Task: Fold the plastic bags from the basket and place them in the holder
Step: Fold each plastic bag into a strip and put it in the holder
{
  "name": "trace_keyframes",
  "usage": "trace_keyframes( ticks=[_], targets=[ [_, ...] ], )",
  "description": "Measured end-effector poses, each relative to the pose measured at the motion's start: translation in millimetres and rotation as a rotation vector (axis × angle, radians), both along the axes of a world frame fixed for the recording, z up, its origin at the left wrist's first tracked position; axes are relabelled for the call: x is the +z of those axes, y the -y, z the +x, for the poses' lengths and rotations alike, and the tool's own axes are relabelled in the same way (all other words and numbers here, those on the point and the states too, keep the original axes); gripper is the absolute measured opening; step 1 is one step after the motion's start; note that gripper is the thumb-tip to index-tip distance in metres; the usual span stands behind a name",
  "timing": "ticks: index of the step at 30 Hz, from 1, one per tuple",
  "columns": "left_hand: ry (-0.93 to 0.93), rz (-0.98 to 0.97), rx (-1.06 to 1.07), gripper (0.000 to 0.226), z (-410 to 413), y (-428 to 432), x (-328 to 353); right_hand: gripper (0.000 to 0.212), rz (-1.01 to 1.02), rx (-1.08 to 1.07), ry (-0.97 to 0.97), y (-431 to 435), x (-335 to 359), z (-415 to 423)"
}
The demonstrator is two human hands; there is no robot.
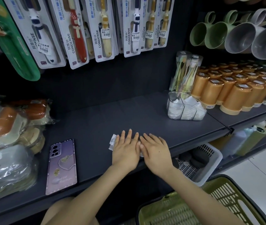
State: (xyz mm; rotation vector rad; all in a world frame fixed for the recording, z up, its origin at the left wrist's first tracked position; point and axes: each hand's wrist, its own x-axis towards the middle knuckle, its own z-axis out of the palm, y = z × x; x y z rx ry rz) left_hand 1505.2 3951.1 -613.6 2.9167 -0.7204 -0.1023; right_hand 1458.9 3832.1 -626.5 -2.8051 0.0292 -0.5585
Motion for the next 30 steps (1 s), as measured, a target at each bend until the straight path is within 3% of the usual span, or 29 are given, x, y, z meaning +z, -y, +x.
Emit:
trace_keyframes(
  ticks=[5, 8, 11, 13, 15, 17, 21, 26, 30],
  targets=[
    [-0.011, -0.019, -0.051, 0.052, 5, -18, 0, 0.066, -0.154, -0.028, -0.038, 6, -9, -8],
    [-0.007, -0.007, -0.092, 0.084, 14, -42, -3, 0.066, -0.179, -0.043, -0.083, 6, -9, -8],
    [-0.003, 0.017, -0.115, 0.092, 17, -52, -6, 0.065, -0.221, -0.048, -0.121, 15, -10, -12],
    [0.001, 0.031, -0.113, 0.093, 16, -50, -4, 0.070, -0.212, -0.062, -0.159, 22, -7, -20],
    [0.005, 0.038, -0.109, 0.094, 16, -48, -5, 0.087, -0.170, -0.081, -0.184, 27, -2, -29],
    [-0.003, 0.044, -0.099, 0.090, 15, -48, -6, 0.101, -0.002, -0.184, -0.160, 28, 3, -36],
    [-0.020, 0.057, -0.070, 0.063, 14, -47, -3, 0.051, 0.046, -0.453, 0.162, 12, 4, -44],
    [-0.053, -0.023, -0.029, 0.054, 11, -48, -2, 0.020, 0.293, -0.601, -0.138, -9, 22, -29],
    [-0.183, -0.366, 0.082, 0.055, 6, -52, 13, 0.021, 0.515, -0.501, -0.096, 0, 31, -30]
  ],
)
